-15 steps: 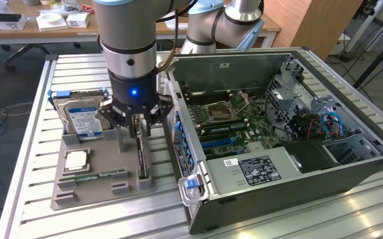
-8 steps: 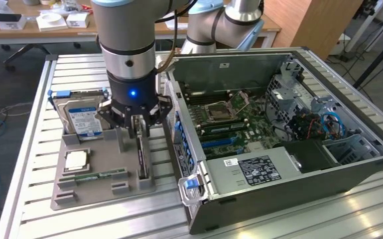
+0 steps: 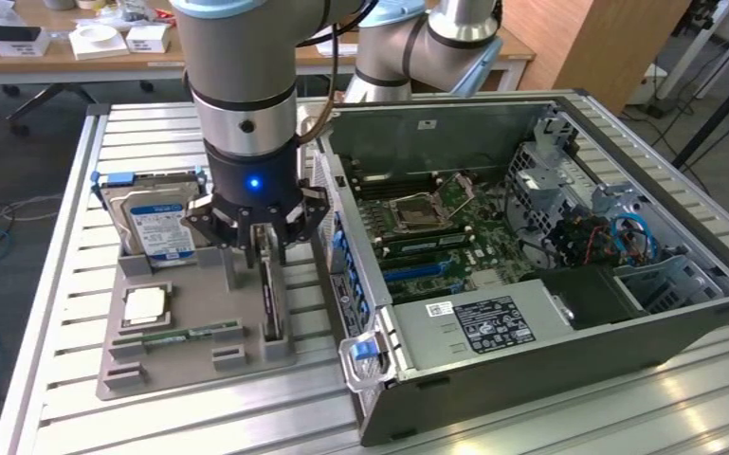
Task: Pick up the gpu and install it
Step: 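Pick up the gpu and move the gpu toward the slot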
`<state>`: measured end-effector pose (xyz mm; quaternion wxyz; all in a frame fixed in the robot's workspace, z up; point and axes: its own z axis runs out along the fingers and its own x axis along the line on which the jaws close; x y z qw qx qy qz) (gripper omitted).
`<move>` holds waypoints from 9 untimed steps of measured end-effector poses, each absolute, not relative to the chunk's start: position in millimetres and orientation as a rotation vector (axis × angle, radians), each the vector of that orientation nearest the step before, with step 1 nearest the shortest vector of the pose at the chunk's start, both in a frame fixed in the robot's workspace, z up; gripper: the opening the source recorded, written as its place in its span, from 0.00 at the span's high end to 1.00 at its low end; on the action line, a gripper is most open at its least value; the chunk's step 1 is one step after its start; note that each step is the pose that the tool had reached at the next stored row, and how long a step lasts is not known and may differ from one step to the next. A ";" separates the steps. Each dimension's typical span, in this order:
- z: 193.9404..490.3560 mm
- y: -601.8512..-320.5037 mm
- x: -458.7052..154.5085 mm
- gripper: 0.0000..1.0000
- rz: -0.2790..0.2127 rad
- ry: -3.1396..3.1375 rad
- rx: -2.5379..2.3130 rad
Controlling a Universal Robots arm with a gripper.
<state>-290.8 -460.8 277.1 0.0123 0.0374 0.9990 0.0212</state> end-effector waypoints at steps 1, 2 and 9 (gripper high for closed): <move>276.7 -460.9 -290.8 0.59 0.066 3.114 0.117; 275.6 -460.9 -290.9 0.59 0.066 3.114 0.117; 264.1 -460.9 -290.8 0.59 0.066 3.115 0.117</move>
